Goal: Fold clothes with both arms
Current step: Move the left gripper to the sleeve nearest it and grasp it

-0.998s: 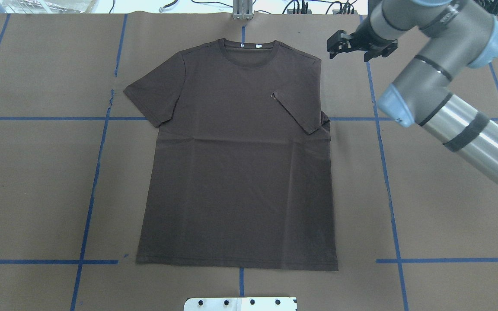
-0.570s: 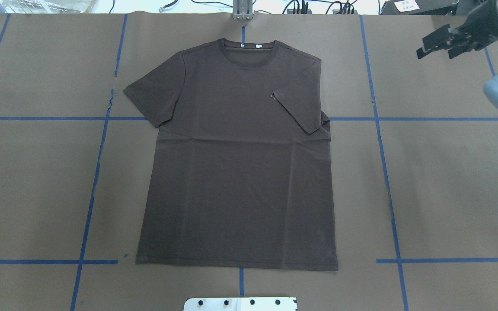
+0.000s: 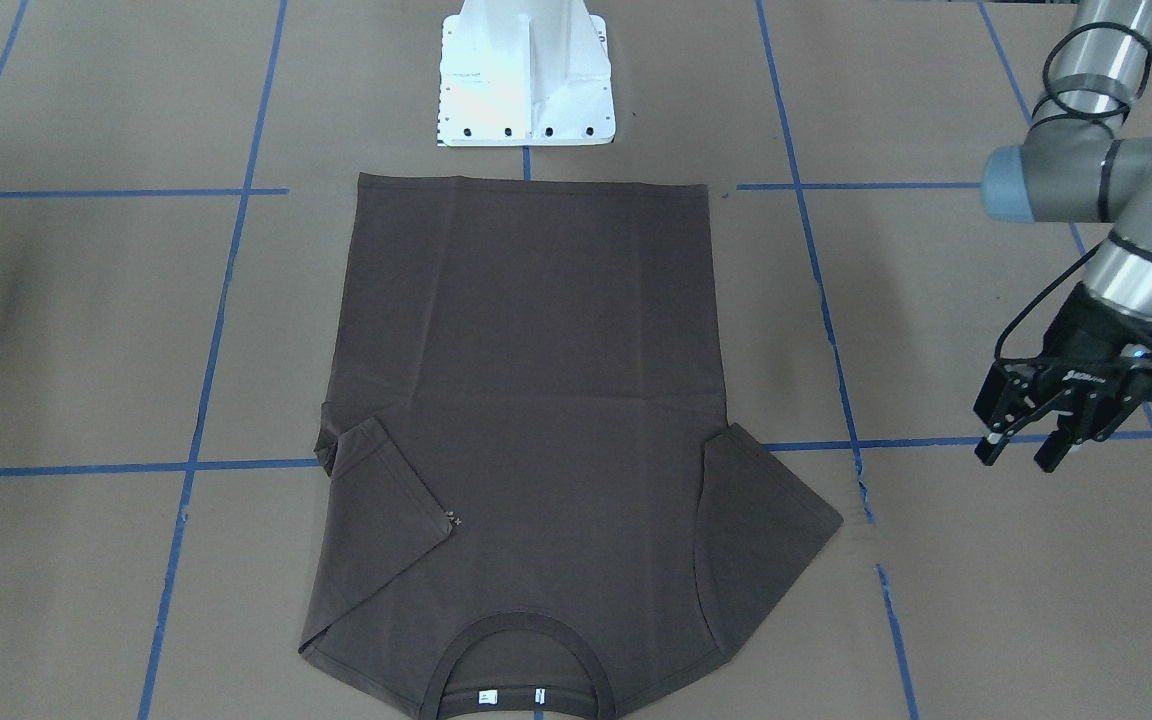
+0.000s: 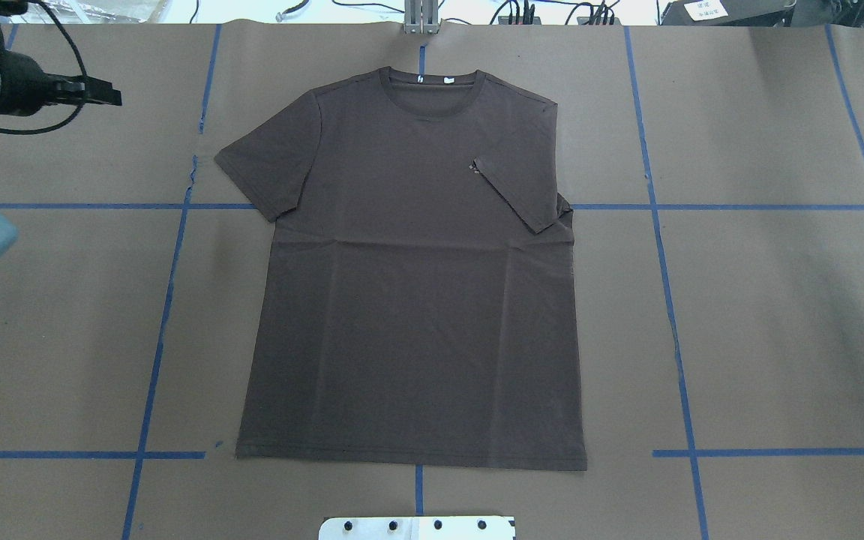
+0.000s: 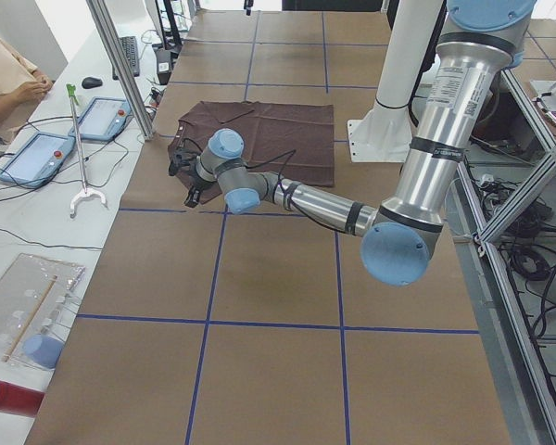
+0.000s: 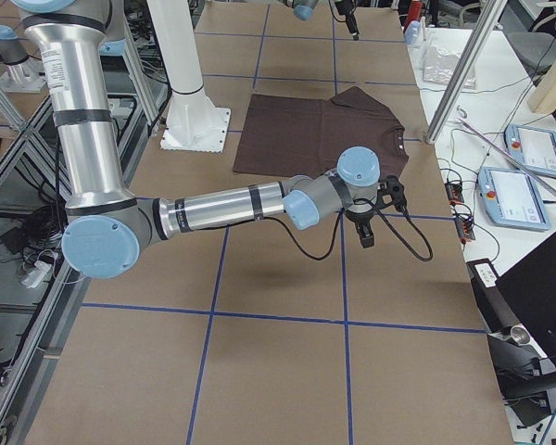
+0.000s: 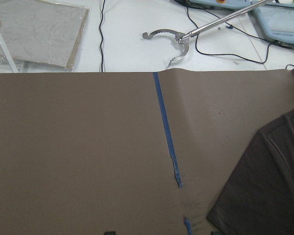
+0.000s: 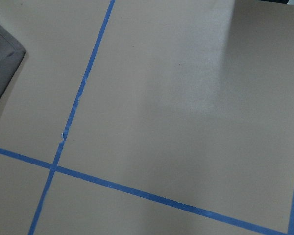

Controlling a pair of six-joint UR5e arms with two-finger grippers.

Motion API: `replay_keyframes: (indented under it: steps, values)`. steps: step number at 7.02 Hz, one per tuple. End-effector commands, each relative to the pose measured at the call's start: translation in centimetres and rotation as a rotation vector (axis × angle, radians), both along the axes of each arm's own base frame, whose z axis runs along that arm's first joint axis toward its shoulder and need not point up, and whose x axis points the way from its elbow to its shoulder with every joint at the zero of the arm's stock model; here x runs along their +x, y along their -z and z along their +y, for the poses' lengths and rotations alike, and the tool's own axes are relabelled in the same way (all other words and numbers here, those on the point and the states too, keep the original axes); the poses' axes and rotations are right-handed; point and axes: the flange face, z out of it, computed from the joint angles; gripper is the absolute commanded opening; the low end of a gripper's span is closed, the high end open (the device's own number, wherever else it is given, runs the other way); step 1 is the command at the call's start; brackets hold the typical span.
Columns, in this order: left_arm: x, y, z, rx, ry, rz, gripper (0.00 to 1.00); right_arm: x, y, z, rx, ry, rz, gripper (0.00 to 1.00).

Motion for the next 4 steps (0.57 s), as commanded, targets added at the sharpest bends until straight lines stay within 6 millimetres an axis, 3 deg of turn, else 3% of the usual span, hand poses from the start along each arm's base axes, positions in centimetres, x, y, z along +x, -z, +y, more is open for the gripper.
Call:
replay_keyframes:
  steps: [1, 2, 4]
  values:
    - [9.8, -0.3, -0.8, -0.072, 0.06, 0.001, 0.65, 0.3, -0.3, 0.2, 0.002, -0.002, 0.005, 1.0]
    - [13.1, -0.8, -0.9, -0.075, 0.076, -0.009, 0.65, 0.3, -0.3, 0.2, 0.002, -0.002, 0.005, 1.0]
    - [15.3, -1.7, -0.6, -0.084, 0.053, -0.032, 0.65, 0.3, -0.3, 0.1, 0.004, -0.004, 0.007, 1.0]
